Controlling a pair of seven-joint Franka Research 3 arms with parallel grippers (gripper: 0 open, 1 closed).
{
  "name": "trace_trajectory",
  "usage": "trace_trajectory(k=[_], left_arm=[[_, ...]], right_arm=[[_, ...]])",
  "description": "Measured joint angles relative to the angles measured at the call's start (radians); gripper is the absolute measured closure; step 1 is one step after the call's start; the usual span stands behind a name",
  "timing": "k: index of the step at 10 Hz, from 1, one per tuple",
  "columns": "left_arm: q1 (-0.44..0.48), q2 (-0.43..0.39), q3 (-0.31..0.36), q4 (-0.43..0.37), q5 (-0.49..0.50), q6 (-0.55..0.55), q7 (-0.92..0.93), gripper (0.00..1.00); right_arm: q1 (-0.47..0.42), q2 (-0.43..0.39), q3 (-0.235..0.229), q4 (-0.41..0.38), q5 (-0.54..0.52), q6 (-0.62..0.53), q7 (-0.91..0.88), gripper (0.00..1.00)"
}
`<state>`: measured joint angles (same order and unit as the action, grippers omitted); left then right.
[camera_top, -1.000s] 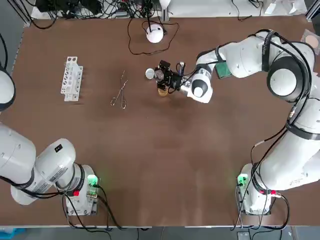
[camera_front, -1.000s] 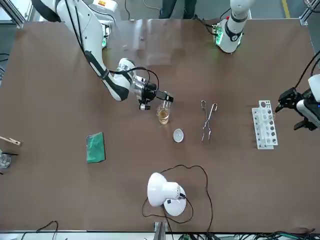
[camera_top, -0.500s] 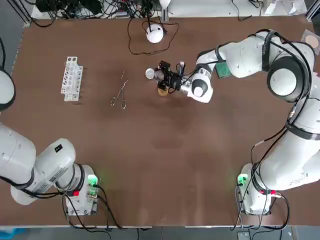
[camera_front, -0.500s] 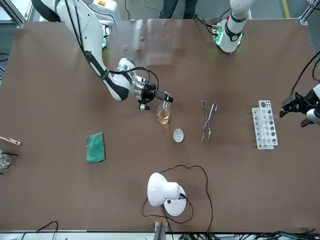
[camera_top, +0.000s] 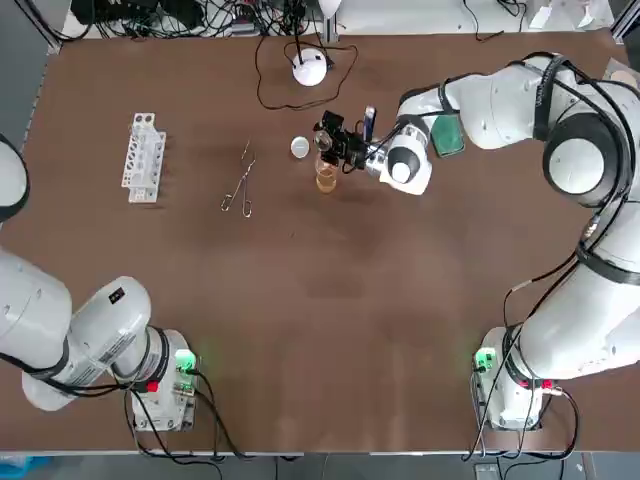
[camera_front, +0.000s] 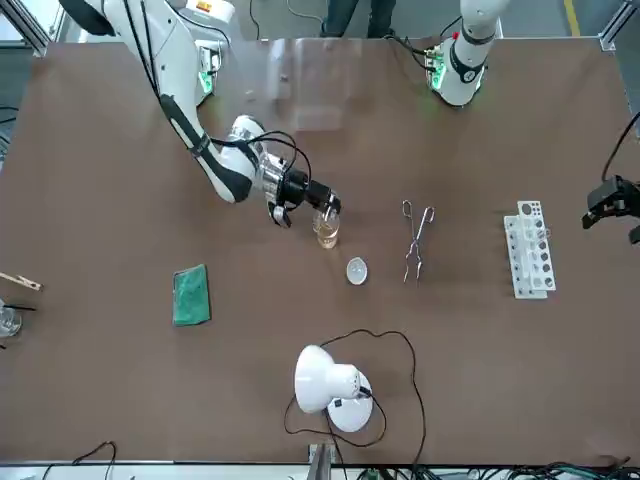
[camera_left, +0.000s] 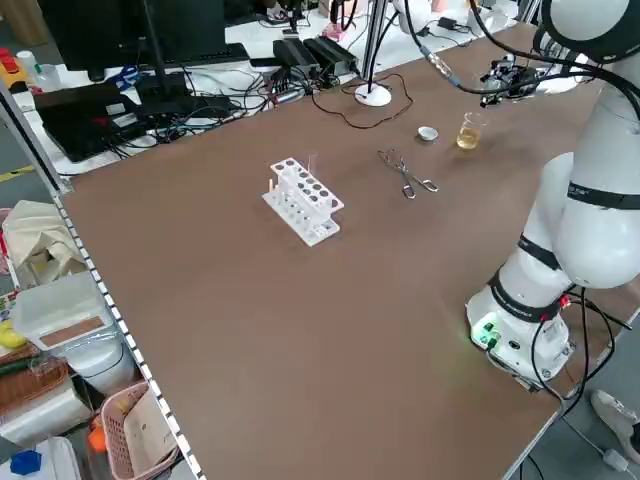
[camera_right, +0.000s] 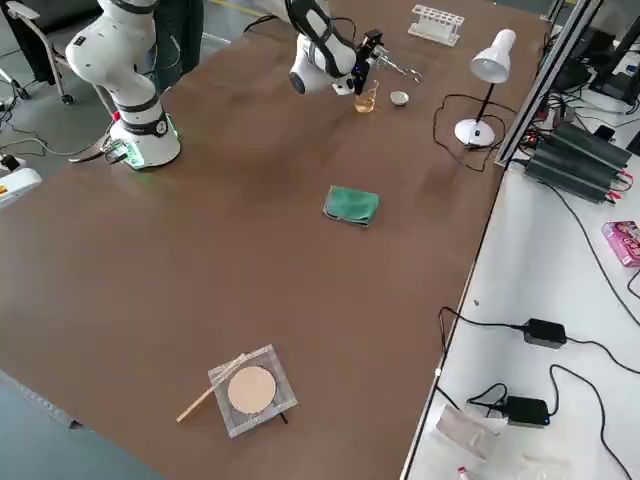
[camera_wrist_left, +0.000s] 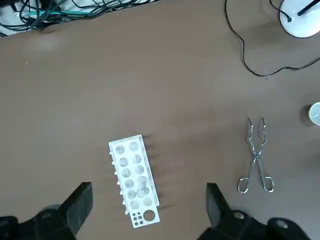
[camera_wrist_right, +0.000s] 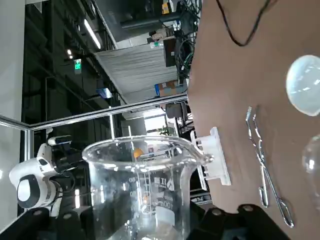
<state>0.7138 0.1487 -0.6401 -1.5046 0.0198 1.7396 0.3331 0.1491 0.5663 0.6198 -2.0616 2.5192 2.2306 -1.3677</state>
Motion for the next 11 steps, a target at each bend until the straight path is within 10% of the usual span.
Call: trace_trajectory(k=[11], left_arm=[[-0.007,-0.004,-0.006,0.036,0.000,-0.070,-0.085,0.00]], right_arm=[[-0.225,-0.119,-0.003,-0.111,-0.341,0.031,-0.437,0.61]])
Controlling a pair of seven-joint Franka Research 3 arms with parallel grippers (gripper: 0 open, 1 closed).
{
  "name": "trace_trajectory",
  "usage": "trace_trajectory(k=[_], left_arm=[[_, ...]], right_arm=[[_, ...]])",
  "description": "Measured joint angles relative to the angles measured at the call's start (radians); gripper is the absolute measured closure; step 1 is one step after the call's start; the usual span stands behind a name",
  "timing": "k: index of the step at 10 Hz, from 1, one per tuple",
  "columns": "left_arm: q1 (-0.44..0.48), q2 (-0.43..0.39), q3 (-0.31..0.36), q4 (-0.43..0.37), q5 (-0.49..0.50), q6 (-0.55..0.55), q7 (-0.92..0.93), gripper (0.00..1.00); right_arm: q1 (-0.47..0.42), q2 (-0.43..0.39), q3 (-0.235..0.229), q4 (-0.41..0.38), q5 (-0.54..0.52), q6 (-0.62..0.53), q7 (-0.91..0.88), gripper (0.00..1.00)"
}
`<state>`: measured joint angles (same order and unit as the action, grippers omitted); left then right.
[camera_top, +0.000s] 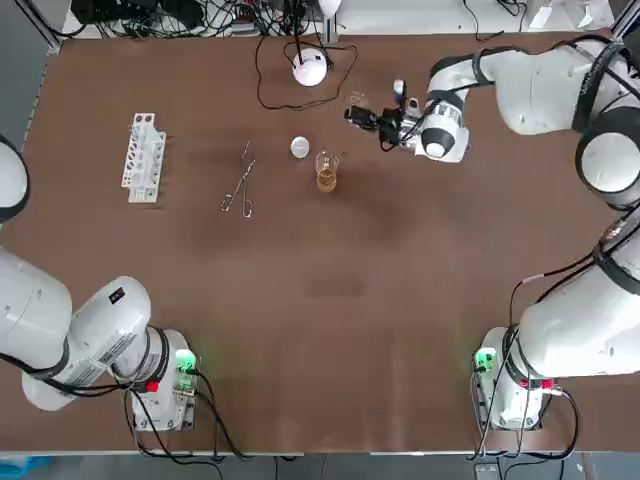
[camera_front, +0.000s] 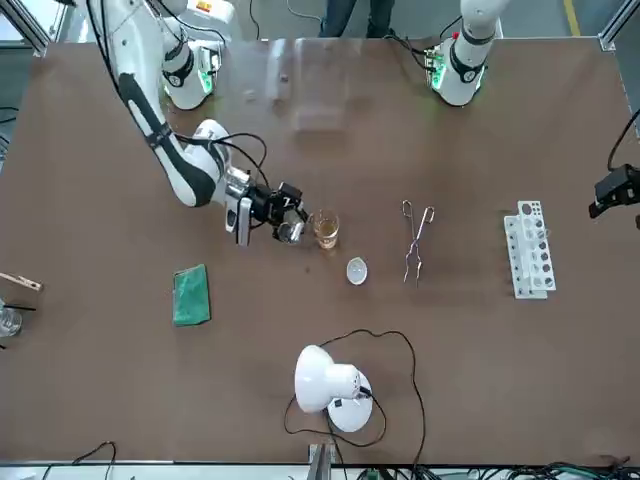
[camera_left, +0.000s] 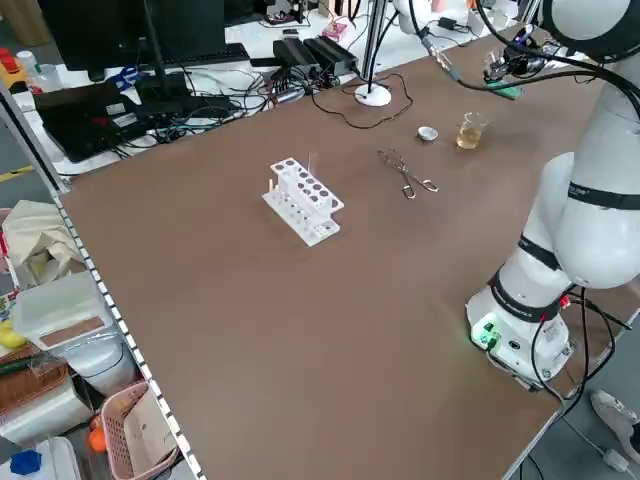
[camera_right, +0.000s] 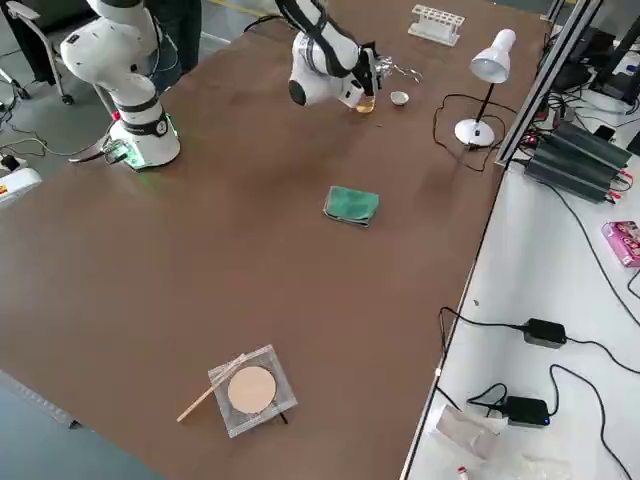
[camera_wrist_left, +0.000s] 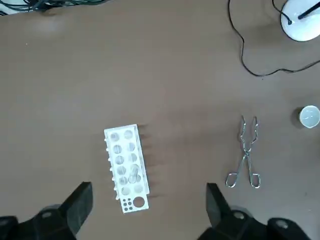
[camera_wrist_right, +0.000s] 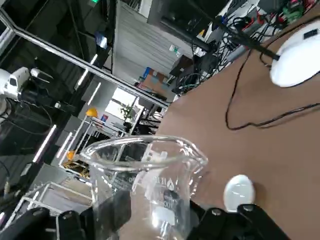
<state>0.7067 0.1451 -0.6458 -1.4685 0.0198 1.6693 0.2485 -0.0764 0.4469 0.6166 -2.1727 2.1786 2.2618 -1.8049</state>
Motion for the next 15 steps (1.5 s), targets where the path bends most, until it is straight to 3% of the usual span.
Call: trace_trajectory(k=[3,6,9,12,13,15], left_arm=[[-0.043,0.000,0.025,0.000,0.000,-0.005,-0.001,0.00],[-0.230,-0.002,0.196,0.016,0.000,-0.005,-0.004,0.00],[-0.386,-0.016,0.338,0.029,0.000,-0.051,-0.014,0.00],[-0.574,-0.060,0.512,0.030,0.000,-0.097,-0.113,0.00],[-0.617,-0.068,0.555,0.030,0.000,-0.100,-0.133,0.00],[-0.625,-0.076,0.569,0.030,0.000,-0.099,-0.138,0.00]], right_arm=[[-0.148,-0.011,0.000,-0.078,-0.244,-0.152,-0.058,0.61],[-0.346,-0.027,-0.002,-0.141,-0.530,-0.269,-0.164,0.61],[-0.546,-0.028,-0.005,-0.152,-0.814,-0.354,-0.223,0.61],[-0.728,-0.028,-0.009,-0.149,-1.018,-0.373,-0.354,0.61],[-0.788,-0.026,-0.011,-0.140,-1.088,-0.388,-0.386,0.61],[-0.908,0.022,-0.014,-0.096,-1.260,-0.438,-0.402,0.61]])
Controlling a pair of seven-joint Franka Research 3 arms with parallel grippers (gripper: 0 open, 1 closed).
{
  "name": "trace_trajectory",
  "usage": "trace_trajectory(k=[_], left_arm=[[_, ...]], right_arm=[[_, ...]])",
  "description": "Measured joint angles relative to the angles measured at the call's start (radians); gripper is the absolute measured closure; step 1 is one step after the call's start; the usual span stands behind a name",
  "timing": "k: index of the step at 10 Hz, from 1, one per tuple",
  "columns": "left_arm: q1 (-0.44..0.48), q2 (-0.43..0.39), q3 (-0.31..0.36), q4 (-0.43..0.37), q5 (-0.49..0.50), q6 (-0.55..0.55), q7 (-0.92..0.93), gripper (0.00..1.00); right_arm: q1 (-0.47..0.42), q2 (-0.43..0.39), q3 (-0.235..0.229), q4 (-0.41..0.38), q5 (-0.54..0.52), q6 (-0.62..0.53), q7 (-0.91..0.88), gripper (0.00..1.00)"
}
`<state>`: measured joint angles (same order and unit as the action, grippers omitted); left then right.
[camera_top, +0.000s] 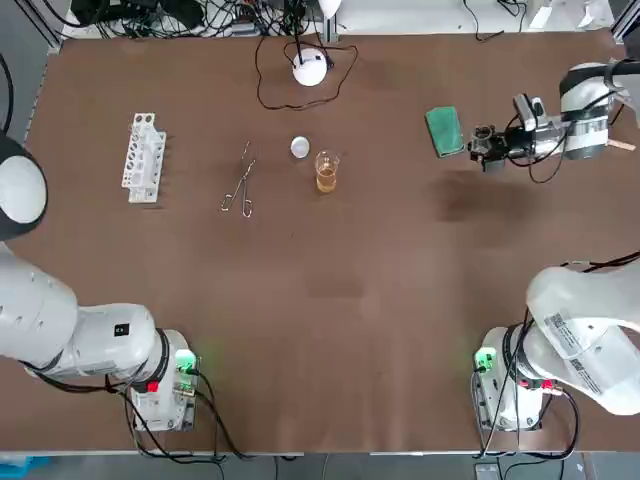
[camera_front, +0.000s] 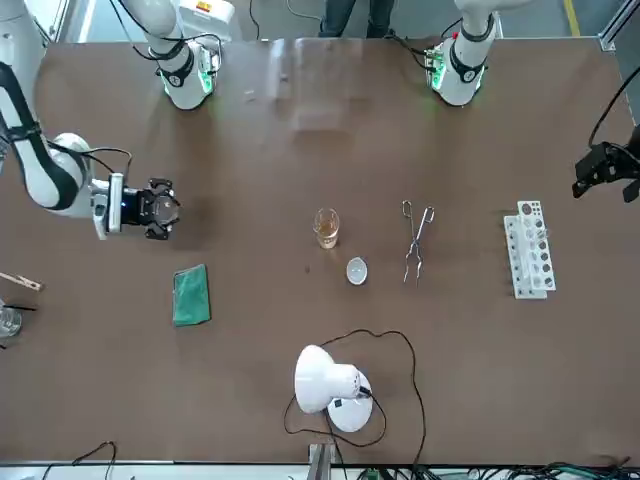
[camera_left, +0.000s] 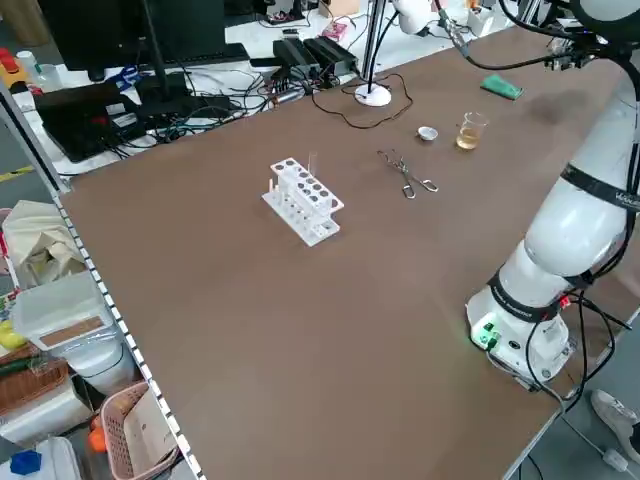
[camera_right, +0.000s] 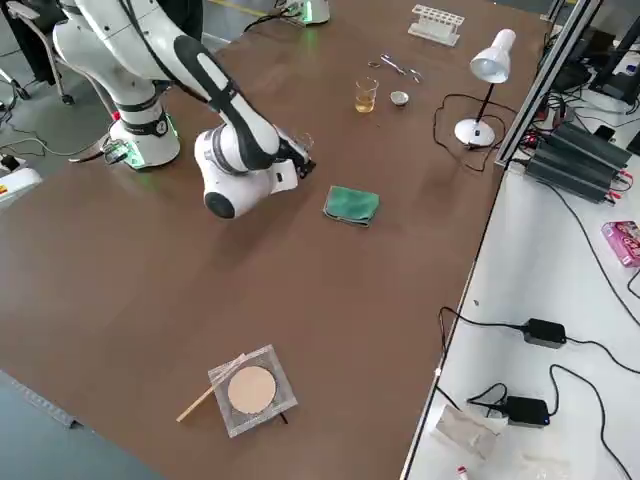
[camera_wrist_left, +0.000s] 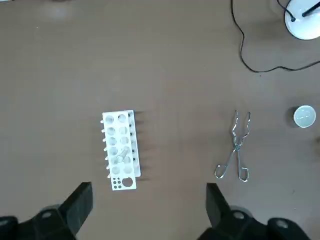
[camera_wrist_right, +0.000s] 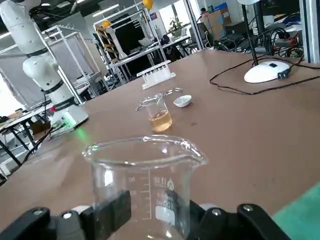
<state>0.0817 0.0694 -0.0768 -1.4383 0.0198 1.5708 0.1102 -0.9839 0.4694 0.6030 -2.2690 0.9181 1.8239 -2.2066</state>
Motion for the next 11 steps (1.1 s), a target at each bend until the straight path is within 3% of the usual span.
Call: trace_trajectory(k=[3,6,9,11], left_arm=[[-0.002,-0.002,-0.001,-0.009,-0.001,0.011,-0.037,0.00],[-0.007,-0.001,-0.018,-0.015,-0.001,0.013,-0.052,0.00],[-0.004,0.000,-0.017,-0.016,-0.001,0.014,-0.052,0.00],[-0.002,0.001,-0.015,-0.017,-0.001,0.015,-0.052,0.00]], right_arm=[[-0.056,0.184,-0.020,0.116,-0.151,-0.059,-0.075,0.61],[0.002,0.248,-0.029,0.197,-0.160,-0.170,-0.148,0.61],[0.135,0.262,-0.156,0.275,-0.167,-0.193,-0.238,0.61],[0.163,0.308,-0.212,0.311,-0.203,-0.194,-0.282,0.61]])
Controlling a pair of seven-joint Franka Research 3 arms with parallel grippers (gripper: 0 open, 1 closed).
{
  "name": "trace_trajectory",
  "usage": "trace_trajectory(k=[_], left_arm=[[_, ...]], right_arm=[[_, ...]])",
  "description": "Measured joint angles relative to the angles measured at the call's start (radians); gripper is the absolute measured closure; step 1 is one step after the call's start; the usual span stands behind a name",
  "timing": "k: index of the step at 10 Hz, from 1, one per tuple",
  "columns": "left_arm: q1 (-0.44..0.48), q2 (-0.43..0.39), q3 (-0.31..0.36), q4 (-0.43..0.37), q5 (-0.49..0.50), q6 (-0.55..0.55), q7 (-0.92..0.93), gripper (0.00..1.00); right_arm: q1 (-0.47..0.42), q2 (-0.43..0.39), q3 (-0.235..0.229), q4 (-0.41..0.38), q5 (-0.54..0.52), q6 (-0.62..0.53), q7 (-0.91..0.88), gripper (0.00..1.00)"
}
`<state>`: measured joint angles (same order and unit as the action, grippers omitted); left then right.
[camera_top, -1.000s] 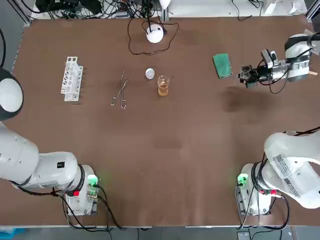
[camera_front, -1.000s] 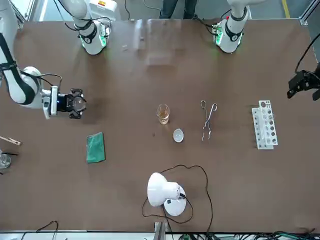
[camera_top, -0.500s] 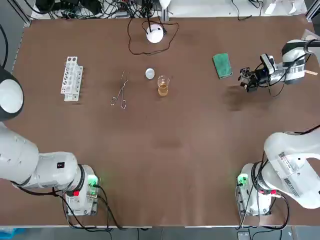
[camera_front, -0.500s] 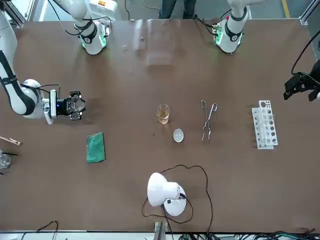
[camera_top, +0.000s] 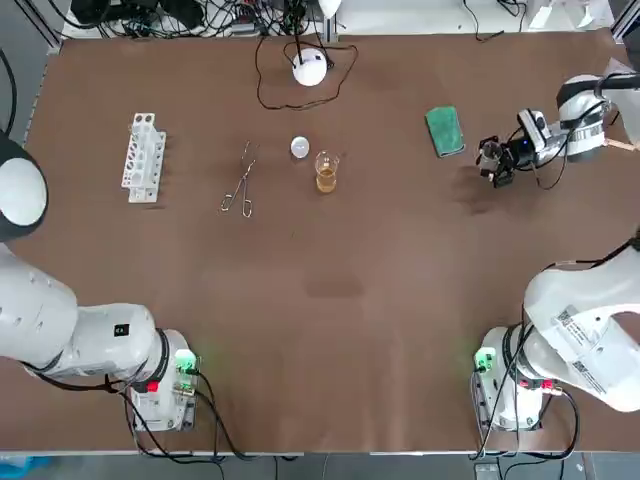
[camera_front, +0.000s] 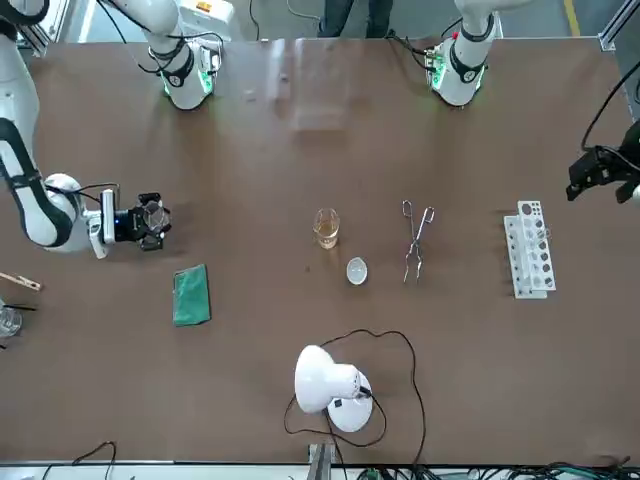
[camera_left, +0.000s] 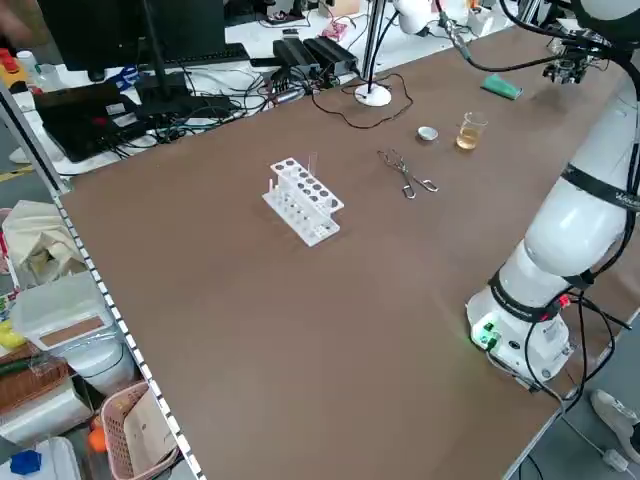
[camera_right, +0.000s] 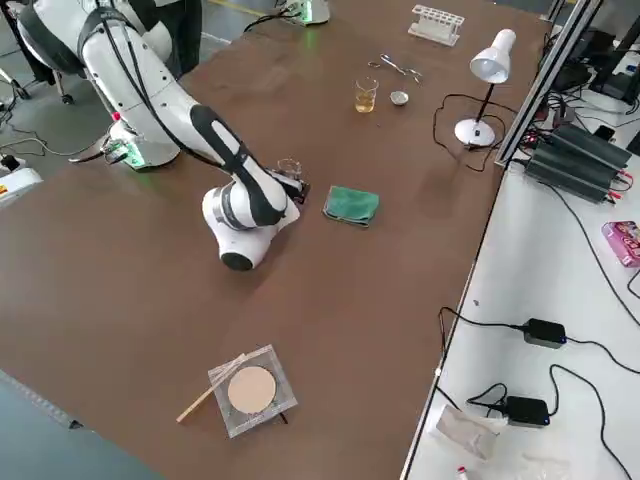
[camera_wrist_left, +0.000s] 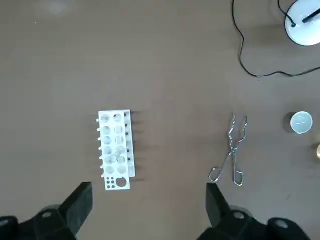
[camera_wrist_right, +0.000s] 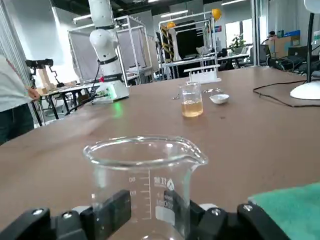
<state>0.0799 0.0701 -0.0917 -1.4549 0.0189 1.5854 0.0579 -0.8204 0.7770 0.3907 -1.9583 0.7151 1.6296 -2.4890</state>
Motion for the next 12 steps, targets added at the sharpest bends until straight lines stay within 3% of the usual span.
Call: trace_trajectory(k=[7,12], left_arm=[[0.000,0.002,0.004,0.000,0.000,0.002,0.002,0.00],[-0.004,0.006,-0.001,0.000,0.000,0.002,0.001,0.00]], right_arm=[[0.003,0.071,-0.051,0.010,-0.038,-0.004,-0.144,0.61],[0.008,0.121,-0.056,0.007,-0.072,0.017,-0.218,0.61]])
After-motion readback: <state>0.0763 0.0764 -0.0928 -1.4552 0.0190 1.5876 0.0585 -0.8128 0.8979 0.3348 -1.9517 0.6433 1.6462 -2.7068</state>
